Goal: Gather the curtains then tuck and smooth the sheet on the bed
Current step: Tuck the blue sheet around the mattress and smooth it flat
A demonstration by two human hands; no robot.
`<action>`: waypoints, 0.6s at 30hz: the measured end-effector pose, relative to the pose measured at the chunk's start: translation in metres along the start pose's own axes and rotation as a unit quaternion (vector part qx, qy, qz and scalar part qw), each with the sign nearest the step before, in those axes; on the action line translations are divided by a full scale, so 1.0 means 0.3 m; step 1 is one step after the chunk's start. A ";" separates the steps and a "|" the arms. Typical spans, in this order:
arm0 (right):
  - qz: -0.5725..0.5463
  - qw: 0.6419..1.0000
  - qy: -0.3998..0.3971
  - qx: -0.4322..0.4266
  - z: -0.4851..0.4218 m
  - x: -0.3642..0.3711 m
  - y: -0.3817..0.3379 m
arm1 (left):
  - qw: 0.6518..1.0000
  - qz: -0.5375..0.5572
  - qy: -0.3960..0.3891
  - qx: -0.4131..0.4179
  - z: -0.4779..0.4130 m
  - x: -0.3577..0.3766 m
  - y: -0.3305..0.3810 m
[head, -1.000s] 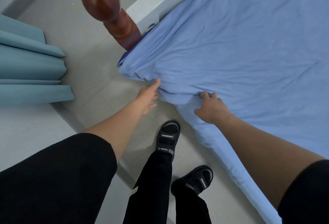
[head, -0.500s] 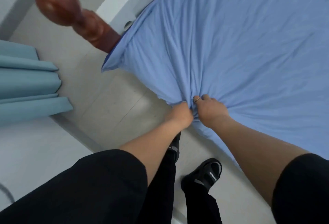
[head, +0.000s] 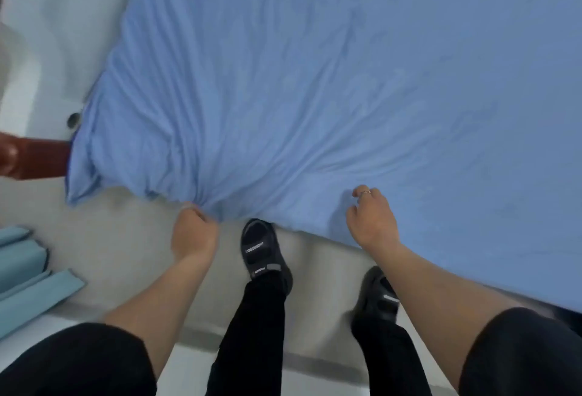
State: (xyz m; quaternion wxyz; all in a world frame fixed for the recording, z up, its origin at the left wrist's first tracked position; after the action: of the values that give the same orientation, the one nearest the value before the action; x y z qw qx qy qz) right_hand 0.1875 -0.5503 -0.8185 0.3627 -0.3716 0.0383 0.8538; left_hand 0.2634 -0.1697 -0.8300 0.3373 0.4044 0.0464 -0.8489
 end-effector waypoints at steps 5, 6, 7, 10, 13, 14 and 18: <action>-0.076 0.988 -0.005 0.133 0.120 0.005 0.546 | 0.949 -0.117 -0.151 0.252 0.316 0.363 0.350; -0.095 0.984 0.000 0.150 0.142 0.004 0.639 | 0.936 -0.150 -0.157 0.278 0.368 0.426 0.400; -0.116 0.980 0.004 0.165 0.163 -0.001 0.737 | 0.924 -0.177 -0.166 0.294 0.428 0.492 0.452; -0.168 0.966 0.006 0.197 0.216 -0.028 0.987 | 0.900 -0.236 -0.208 0.301 0.588 0.693 0.579; -0.215 0.954 -0.005 0.209 0.288 -0.080 1.255 | 0.876 -0.270 -0.250 0.312 0.822 0.923 0.703; -0.224 0.953 -0.008 0.205 0.303 -0.107 1.311 | 0.870 -0.275 -0.261 0.315 0.892 0.982 0.725; -0.275 0.940 -0.003 0.200 0.369 -0.288 1.658 | 0.849 -0.303 -0.277 0.332 1.189 1.233 0.873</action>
State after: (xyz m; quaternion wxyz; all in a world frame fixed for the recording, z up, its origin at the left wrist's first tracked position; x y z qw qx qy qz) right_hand -0.1620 -0.9295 -0.7830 0.6502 -0.2852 0.1037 0.6966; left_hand 0.0247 -0.6943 -0.8060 -0.0924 0.2058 -0.2137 -0.9505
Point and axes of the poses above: each hand's wrist, its own z-axis away from the middle knuckle, its own x-axis out of the palm, y = z × x, the point moved 8 cm from there along -z, towards the middle knuckle, and after that the axes turned 5 degrees about -y, right-handed, at the moved point
